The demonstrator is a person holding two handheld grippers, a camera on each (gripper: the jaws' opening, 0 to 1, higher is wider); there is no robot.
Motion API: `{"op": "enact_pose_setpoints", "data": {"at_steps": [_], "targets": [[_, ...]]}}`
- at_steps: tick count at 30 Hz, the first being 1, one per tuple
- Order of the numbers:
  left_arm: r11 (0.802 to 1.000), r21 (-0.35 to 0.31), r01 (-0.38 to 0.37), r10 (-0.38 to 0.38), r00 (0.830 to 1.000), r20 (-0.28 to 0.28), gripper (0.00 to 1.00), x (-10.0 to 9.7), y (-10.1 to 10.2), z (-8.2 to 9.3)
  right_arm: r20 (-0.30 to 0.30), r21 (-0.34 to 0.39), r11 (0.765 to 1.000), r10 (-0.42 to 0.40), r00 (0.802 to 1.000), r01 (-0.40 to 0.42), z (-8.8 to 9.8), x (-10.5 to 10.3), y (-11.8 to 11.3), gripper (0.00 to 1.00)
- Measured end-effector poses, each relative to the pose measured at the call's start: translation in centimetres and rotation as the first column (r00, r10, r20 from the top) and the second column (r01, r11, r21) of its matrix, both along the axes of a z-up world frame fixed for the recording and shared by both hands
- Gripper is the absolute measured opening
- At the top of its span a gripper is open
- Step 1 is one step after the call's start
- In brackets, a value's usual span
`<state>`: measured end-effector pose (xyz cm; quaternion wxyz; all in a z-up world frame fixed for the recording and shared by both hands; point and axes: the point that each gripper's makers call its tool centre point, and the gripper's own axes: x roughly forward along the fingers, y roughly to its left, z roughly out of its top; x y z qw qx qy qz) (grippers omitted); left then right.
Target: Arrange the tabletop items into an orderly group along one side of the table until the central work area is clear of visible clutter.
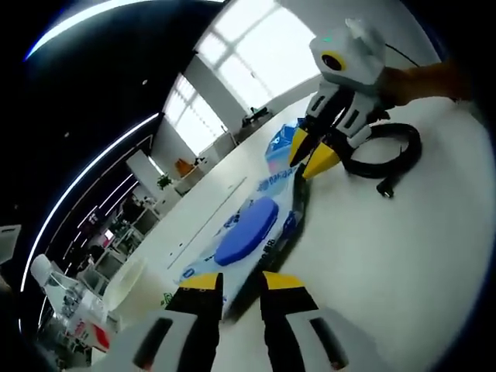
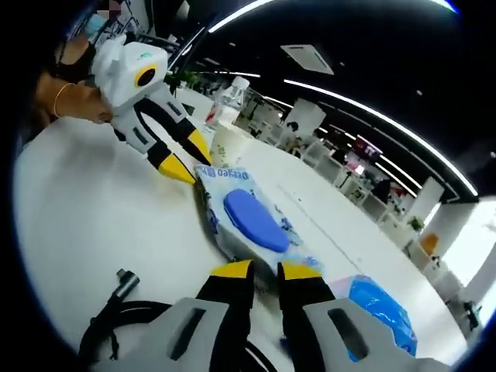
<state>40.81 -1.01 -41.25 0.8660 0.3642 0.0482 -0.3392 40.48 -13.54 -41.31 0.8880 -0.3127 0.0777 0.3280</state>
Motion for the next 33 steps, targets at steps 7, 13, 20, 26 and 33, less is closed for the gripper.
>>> {"op": "enact_pose_setpoints", "data": {"at_steps": [7, 13, 20, 26, 33], "targets": [[1.000, -0.013, -0.010, 0.009, 1.000, -0.020, 0.22, -0.6, 0.5, -0.2, 0.008, 0.054, 0.999, -0.010, 1.000, 0.010, 0.8, 0.0, -0.3, 0.24], [1.000, -0.011, -0.023, 0.022, 1.000, -0.005, 0.28, -1.2, 0.9, -0.1, 0.008, 0.092, 0.996, -0.008, 1.000, 0.007, 1.1, -0.3, -0.4, 0.26], [0.990, -0.130, -0.048, 0.039, 0.997, -0.071, 0.38, -1.5, -0.3, 0.3, 0.015, 0.151, 0.989, -0.007, 1.000, 0.004, 1.4, -0.9, -0.8, 0.28], [0.962, -0.275, 0.008, -0.051, 0.988, -0.149, 0.47, -2.4, -2.7, 0.8, -0.005, 0.225, 0.974, 0.012, 1.000, -0.011, 1.8, -1.8, -1.3, 0.37], [0.955, -0.290, 0.054, -0.105, 0.981, -0.161, 0.50, -3.6, -4.1, 0.9, 0.002, 0.313, 0.949, 0.027, 1.000, -0.026, 3.3, -2.3, -1.3, 0.41]]}}
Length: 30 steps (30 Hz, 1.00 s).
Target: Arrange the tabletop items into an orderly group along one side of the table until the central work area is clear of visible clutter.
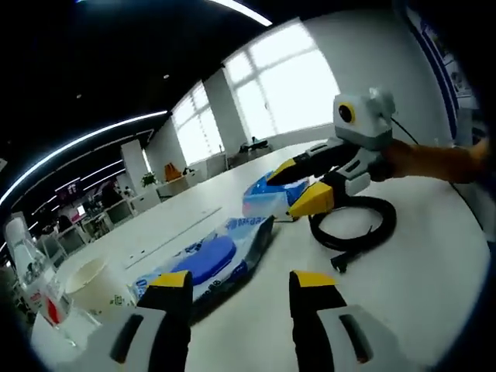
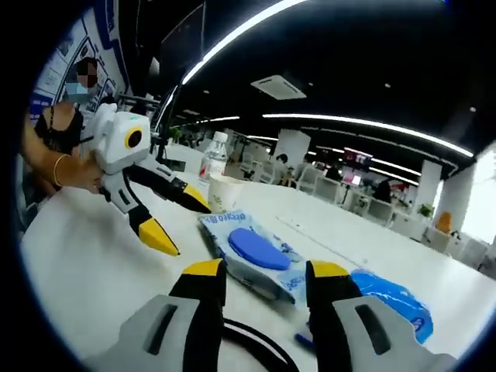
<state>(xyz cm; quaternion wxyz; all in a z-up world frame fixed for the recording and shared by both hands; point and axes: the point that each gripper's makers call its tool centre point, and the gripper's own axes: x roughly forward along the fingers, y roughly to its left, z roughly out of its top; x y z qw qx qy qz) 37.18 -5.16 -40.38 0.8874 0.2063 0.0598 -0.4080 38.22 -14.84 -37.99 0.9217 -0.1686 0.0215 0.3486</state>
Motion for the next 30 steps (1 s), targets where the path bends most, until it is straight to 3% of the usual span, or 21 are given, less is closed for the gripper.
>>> {"op": "enact_pose_setpoints", "data": {"at_steps": [4, 8, 11, 16, 22, 27, 30], "targets": [[1.000, 0.011, 0.019, -0.019, 0.999, -0.028, 0.50, -0.5, -0.5, -0.6, -0.004, -0.003, 1.000, 0.024, 1.000, -0.024, 0.2, -0.4, 0.5, 0.49], [0.999, 0.008, 0.052, -0.052, 0.998, -0.023, 0.50, -1.4, -1.1, -0.5, 0.014, 0.004, 0.999, 0.041, 0.999, -0.041, 0.9, -0.8, 0.7, 0.55], [0.996, 0.008, 0.090, -0.090, 0.996, -0.023, 0.50, -2.3, -1.8, -0.5, -0.007, 0.017, 0.998, 0.059, 0.998, -0.059, 1.0, -1.4, 0.9, 0.63], [0.989, 0.005, 0.145, -0.145, 0.989, -0.013, 0.50, -3.4, -2.9, -0.4, -0.027, -0.014, 0.998, 0.059, 0.998, -0.059, 0.3, -2.3, 0.1, 0.63], [0.984, -0.003, 0.179, -0.179, 0.983, -0.031, 0.50, -4.4, -4.2, -0.6, -0.067, 0.059, 0.995, 0.086, 0.994, -0.082, 0.4, -3.3, -0.2, 0.62], [0.976, 0.012, 0.218, -0.217, 0.976, -0.029, 0.50, -5.4, -5.4, -0.8, -0.068, 0.067, 0.994, 0.092, 0.993, -0.087, 0.4, -4.3, -0.7, 0.62], [0.967, 0.055, 0.248, -0.248, 0.969, 0.007, 0.51, -5.9, -6.2, -0.8, -0.081, 0.082, 0.992, 0.103, 0.991, -0.096, 0.2, -4.7, -1.1, 0.63]]}}
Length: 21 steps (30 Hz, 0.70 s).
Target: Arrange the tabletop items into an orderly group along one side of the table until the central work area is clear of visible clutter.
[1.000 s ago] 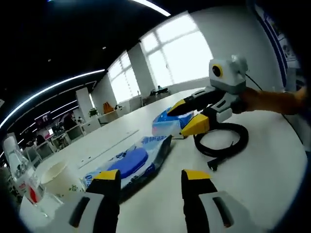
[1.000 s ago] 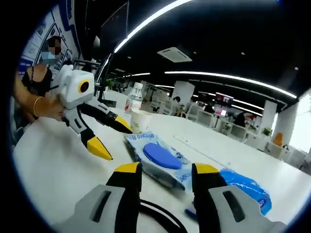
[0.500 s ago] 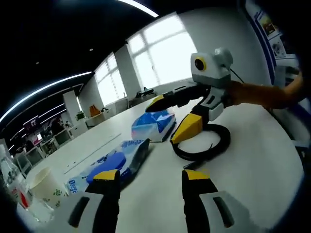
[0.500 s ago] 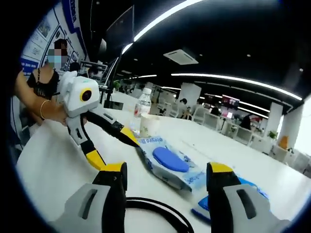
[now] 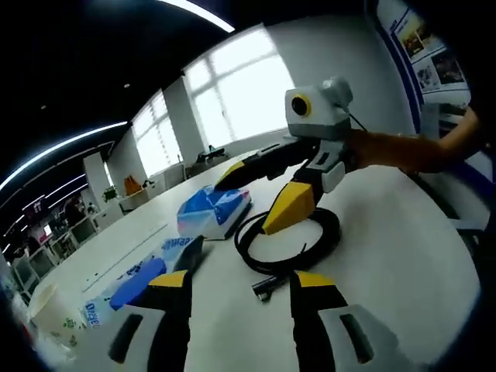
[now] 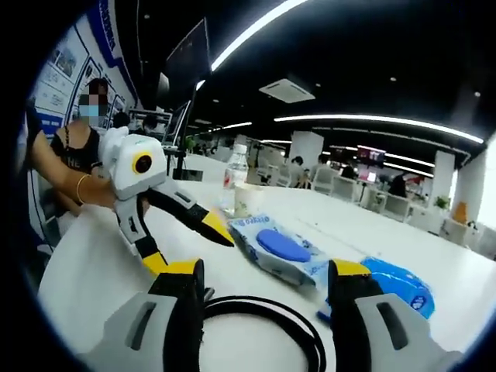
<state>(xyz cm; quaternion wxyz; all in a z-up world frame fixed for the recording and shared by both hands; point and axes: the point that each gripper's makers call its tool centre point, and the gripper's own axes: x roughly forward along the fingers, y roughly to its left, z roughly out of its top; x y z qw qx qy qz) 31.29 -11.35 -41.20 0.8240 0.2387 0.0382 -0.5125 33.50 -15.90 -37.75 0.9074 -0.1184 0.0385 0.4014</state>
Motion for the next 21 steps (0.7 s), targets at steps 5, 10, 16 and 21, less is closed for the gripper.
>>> {"op": "enact_pose_setpoints", "data": {"at_steps": [5, 10, 16, 21], "targets": [[0.999, 0.007, 0.032, -0.032, 0.999, -0.004, 0.52, -0.6, -0.9, -0.1, -0.019, -0.004, 1.000, -0.006, 1.000, 0.006, -0.3, 0.0, -0.7, 0.64], [0.999, -0.004, 0.037, -0.037, 0.999, -0.035, 0.52, -0.7, -1.3, -0.2, -0.023, 0.010, 1.000, -0.007, 1.000, 0.007, -0.2, -0.8, -1.5, 0.64], [0.995, -0.104, 0.000, -0.011, 0.995, -0.103, 0.49, -0.2, -2.1, 1.1, 0.004, -0.040, 0.998, -0.039, 0.999, 0.039, -0.9, -1.9, -2.9, 0.63], [0.992, -0.116, -0.059, 0.045, 0.992, -0.117, 0.48, 1.2, -2.1, 1.7, -0.003, -0.026, 0.999, -0.046, 0.999, 0.046, -1.2, -2.7, -3.5, 0.64]]}}
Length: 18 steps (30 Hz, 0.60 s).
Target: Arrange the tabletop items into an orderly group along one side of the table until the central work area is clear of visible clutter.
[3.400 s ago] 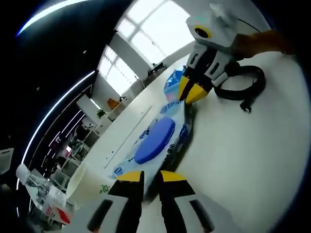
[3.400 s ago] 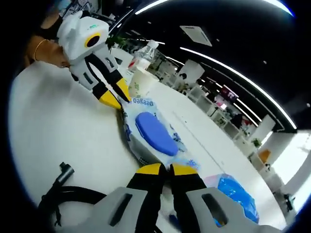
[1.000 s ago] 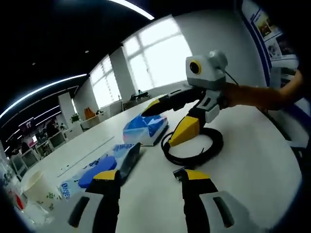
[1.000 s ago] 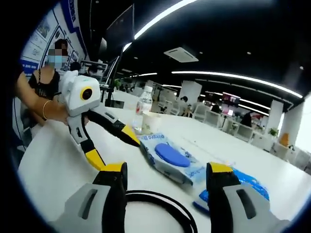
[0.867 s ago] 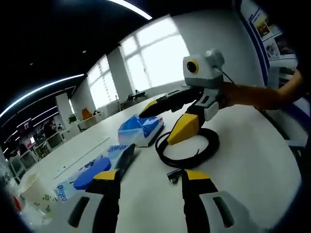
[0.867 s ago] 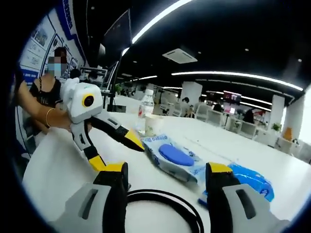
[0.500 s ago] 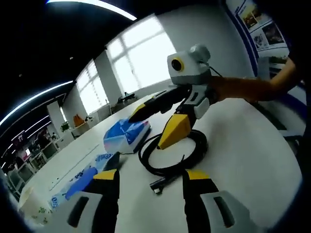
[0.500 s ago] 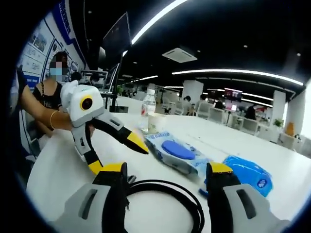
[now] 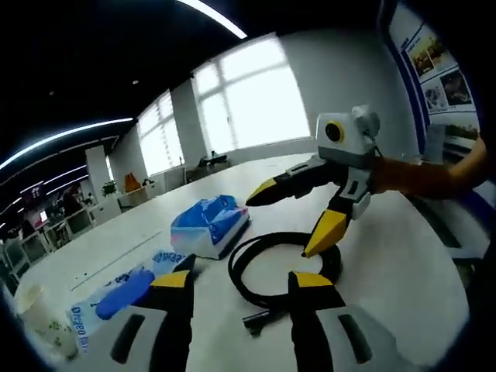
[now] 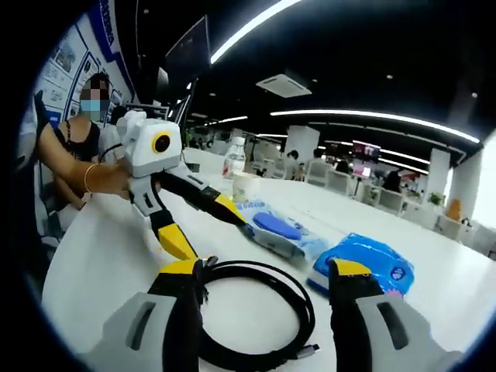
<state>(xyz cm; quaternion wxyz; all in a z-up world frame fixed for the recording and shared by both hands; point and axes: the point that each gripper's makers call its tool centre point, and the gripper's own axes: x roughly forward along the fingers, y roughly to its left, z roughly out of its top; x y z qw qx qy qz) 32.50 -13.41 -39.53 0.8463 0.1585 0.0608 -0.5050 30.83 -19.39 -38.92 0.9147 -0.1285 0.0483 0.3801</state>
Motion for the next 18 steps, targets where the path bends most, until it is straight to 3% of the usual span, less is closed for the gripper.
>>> {"op": "enact_pose_setpoints", "data": {"at_steps": [5, 7, 10, 13, 18], "targets": [[1.000, -0.009, -0.009, 0.009, 1.000, -0.020, 0.47, 0.2, -0.3, 0.0, -0.010, 0.010, 1.000, -0.015, 1.000, 0.015, -0.6, -0.6, -0.5, 0.66], [0.999, 0.025, -0.021, 0.021, 0.999, -0.025, 0.47, 0.4, -0.4, -0.6, 0.002, 0.016, 0.998, -0.060, 0.998, 0.060, -0.6, -0.5, -1.1, 0.69], [0.999, 0.023, -0.034, 0.035, 0.997, -0.063, 0.46, 0.7, -0.5, -1.1, 0.008, 0.009, 0.997, -0.081, 0.997, 0.081, -0.9, -0.9, -1.4, 0.76], [0.999, 0.040, -0.031, 0.035, 0.992, -0.120, 0.37, 0.6, -0.8, -1.7, -0.011, 0.035, 0.992, -0.117, 0.993, 0.117, -1.1, -1.4, -1.9, 0.76], [0.999, 0.038, -0.029, 0.033, 0.991, -0.128, 0.35, 0.8, -1.5, -1.6, -0.036, 0.065, 0.985, -0.158, 0.987, 0.160, -1.6, -2.1, -2.2, 0.75]]}}
